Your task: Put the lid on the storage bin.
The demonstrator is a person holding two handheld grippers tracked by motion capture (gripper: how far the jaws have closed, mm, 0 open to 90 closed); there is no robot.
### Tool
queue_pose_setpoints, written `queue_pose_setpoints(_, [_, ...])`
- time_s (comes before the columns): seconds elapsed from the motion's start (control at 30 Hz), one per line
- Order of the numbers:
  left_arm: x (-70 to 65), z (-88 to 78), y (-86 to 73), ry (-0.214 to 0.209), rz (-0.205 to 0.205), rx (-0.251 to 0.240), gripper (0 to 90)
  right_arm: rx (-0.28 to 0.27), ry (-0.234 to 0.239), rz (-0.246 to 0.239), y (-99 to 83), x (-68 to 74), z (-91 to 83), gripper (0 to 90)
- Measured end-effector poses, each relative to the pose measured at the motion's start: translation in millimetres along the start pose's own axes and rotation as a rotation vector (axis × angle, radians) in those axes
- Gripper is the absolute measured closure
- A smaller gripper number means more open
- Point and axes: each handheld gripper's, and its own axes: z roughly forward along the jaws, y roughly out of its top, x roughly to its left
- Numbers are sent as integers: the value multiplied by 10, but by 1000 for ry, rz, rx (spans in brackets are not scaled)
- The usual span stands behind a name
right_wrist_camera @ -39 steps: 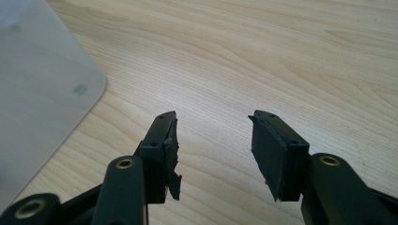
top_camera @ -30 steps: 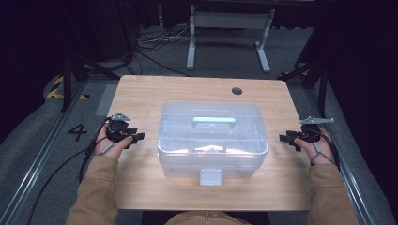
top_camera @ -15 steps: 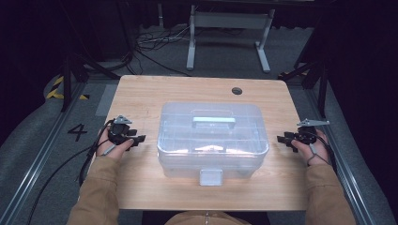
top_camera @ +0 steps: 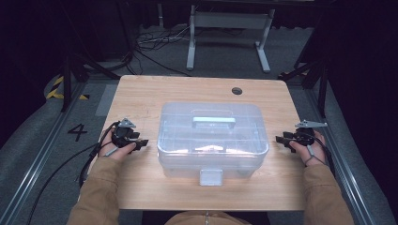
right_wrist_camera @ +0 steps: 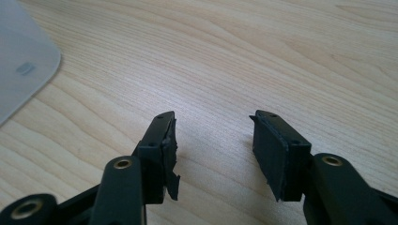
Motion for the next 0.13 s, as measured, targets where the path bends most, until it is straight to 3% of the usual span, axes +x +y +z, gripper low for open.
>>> queue_pose_setpoints(0.13, [-6, 17, -3, 16, -5, -21, 439, -4, -7, -4, 3, 7, 4, 484])
